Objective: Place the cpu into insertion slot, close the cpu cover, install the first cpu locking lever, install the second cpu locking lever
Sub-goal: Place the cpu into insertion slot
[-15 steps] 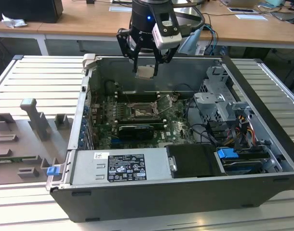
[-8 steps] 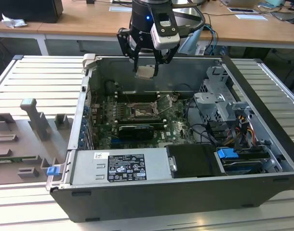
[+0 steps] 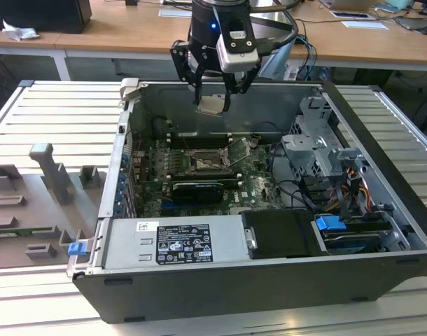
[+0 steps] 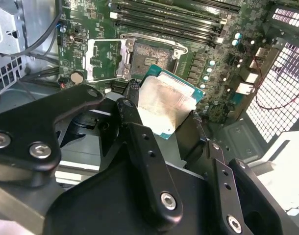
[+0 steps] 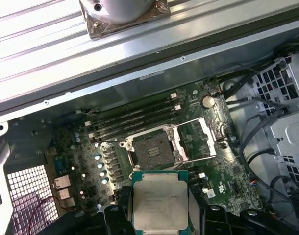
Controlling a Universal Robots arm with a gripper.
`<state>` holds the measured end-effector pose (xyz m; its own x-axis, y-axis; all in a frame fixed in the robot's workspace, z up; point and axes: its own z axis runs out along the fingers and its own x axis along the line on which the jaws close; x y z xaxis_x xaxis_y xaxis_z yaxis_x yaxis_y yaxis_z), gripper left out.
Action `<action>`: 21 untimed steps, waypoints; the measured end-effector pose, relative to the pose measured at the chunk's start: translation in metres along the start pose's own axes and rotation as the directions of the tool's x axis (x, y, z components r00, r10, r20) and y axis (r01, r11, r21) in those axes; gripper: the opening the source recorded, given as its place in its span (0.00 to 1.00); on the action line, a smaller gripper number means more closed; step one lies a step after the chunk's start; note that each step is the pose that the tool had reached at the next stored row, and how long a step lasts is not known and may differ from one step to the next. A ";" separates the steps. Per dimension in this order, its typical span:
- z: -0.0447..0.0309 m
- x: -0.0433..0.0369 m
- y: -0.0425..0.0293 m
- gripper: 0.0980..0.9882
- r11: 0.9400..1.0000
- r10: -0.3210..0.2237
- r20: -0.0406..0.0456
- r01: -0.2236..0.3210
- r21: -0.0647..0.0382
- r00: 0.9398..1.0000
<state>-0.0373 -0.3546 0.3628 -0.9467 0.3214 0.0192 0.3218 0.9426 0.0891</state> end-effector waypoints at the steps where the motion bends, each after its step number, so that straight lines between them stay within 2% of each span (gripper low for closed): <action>1: 0.0000 0.0000 0.0000 0.50 1.000 0.007 0.001 -0.007 0.000 1.000; 21: 0.0001 0.0000 0.0000 0.50 0.997 0.078 0.007 -0.078 -0.002 0.997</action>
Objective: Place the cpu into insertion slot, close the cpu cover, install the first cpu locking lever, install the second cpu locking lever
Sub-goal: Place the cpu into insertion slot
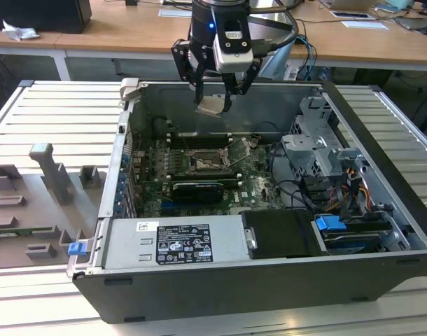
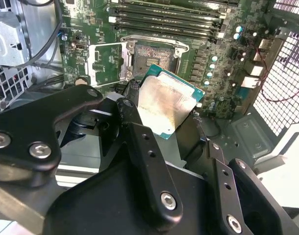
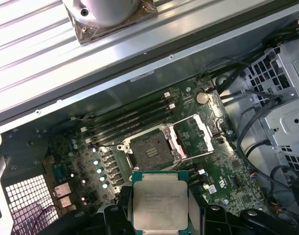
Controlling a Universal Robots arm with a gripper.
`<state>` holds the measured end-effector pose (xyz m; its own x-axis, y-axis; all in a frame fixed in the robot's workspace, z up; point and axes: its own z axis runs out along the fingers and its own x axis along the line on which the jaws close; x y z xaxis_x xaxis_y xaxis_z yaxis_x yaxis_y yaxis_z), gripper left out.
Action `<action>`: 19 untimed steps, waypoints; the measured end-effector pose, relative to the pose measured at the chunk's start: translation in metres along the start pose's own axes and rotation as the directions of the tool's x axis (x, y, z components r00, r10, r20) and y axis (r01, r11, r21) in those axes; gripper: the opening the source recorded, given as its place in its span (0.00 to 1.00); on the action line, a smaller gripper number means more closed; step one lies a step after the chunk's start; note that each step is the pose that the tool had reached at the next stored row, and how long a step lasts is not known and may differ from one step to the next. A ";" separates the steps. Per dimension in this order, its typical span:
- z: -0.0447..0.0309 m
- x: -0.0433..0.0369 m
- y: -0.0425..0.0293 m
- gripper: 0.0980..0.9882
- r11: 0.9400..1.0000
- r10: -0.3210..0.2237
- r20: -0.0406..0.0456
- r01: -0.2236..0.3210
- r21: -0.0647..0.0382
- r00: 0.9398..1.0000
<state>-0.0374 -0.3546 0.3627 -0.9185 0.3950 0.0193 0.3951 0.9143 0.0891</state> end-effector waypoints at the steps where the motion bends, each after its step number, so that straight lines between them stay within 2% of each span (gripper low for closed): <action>1: 0.0000 0.0000 0.0000 0.50 1.000 0.004 0.000 -0.004 0.000 1.000; 16: 0.0000 0.0000 0.0000 0.50 0.998 0.058 0.005 -0.058 -0.001 0.998; 19: 0.0004 0.0001 -0.0001 0.50 0.996 0.087 0.008 -0.087 -0.002 0.996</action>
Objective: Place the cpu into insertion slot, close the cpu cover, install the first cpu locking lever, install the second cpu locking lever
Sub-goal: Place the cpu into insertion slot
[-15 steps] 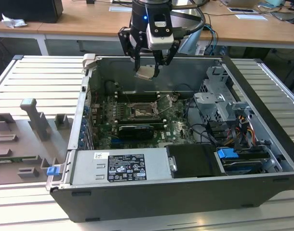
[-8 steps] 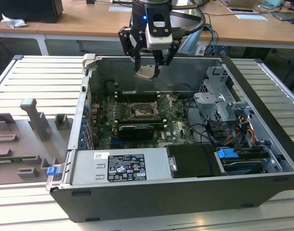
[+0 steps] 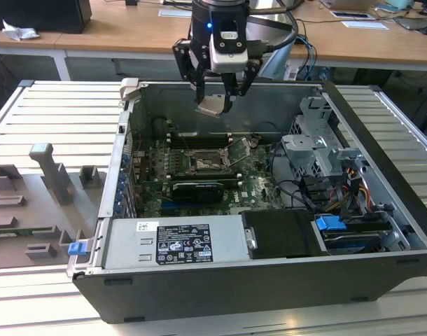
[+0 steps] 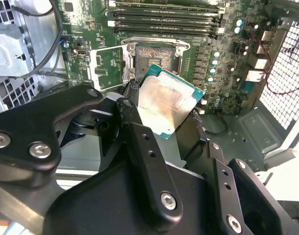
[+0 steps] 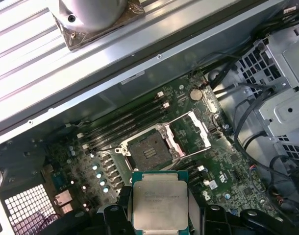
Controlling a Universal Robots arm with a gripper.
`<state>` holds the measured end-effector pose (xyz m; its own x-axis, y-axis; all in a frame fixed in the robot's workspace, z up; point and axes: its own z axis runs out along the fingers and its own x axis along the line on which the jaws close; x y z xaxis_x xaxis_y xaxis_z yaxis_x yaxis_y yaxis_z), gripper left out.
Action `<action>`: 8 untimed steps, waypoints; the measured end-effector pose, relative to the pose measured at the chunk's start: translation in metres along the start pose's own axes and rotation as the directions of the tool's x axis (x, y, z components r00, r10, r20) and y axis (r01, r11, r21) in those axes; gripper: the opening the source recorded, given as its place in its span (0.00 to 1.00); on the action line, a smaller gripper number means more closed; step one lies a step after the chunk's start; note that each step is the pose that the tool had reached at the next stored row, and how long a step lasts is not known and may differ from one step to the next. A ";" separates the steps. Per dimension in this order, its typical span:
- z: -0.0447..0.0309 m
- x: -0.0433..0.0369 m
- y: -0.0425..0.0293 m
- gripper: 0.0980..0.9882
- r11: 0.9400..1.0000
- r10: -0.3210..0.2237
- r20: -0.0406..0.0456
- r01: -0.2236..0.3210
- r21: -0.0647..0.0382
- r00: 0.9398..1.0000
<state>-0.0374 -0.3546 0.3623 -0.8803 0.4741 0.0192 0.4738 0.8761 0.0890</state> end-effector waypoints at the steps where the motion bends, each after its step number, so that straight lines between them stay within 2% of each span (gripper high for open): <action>1: 0.0001 0.0000 0.0000 0.50 1.000 0.010 0.001 -0.010 0.000 1.000; 4: 0.0010 0.0000 -0.0001 0.50 0.998 0.058 0.005 -0.058 -0.001 0.998; 7: 0.0024 -0.0001 -0.0002 0.50 0.992 0.126 0.011 -0.126 -0.003 0.992; 8: 0.0031 -0.0001 -0.0003 0.50 0.986 0.165 0.014 -0.165 -0.004 0.986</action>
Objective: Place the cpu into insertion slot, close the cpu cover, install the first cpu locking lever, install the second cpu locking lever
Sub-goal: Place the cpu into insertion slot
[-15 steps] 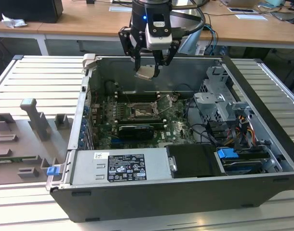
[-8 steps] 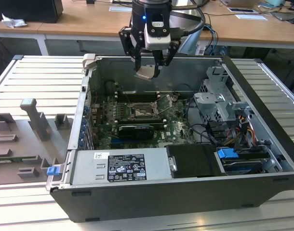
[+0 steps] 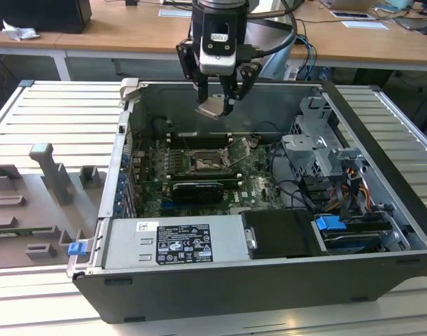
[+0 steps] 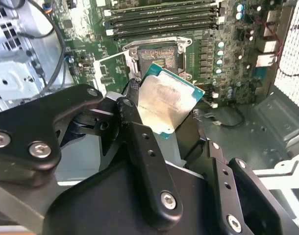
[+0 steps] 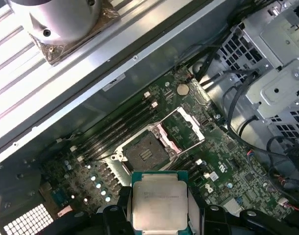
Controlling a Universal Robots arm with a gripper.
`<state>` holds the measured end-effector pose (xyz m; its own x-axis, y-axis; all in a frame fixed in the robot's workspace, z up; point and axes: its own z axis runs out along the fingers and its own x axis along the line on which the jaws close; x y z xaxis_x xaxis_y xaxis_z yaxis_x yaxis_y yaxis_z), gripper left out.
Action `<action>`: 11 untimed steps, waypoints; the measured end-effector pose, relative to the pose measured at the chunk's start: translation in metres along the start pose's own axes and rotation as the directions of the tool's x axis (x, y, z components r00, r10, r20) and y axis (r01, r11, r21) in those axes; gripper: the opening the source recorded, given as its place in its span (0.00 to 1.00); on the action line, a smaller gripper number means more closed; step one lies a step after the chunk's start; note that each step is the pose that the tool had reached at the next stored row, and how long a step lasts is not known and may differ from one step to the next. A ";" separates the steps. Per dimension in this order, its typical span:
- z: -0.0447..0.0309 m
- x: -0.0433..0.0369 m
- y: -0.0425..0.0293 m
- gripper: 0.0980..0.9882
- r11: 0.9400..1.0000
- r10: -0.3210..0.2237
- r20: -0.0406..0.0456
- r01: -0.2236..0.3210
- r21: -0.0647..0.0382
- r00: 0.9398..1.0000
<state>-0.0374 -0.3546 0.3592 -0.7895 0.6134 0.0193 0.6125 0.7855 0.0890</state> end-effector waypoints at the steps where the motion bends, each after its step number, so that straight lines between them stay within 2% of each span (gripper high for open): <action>1: 0.0004 0.0000 0.0000 0.50 1.000 0.023 0.002 -0.023 0.000 1.000; 4: 0.0015 0.0000 -0.0001 0.50 0.997 0.074 0.007 -0.074 -0.002 0.997; 7: 0.0032 -0.0001 -0.0003 0.50 0.991 0.137 0.012 -0.137 -0.004 0.990; 11: 0.0097 -0.0005 -0.0006 0.50 0.990 0.143 0.023 -0.144 0.007 0.989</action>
<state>-0.0370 -0.3546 0.3495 -0.6924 0.7215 0.0085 0.7197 0.6898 0.0782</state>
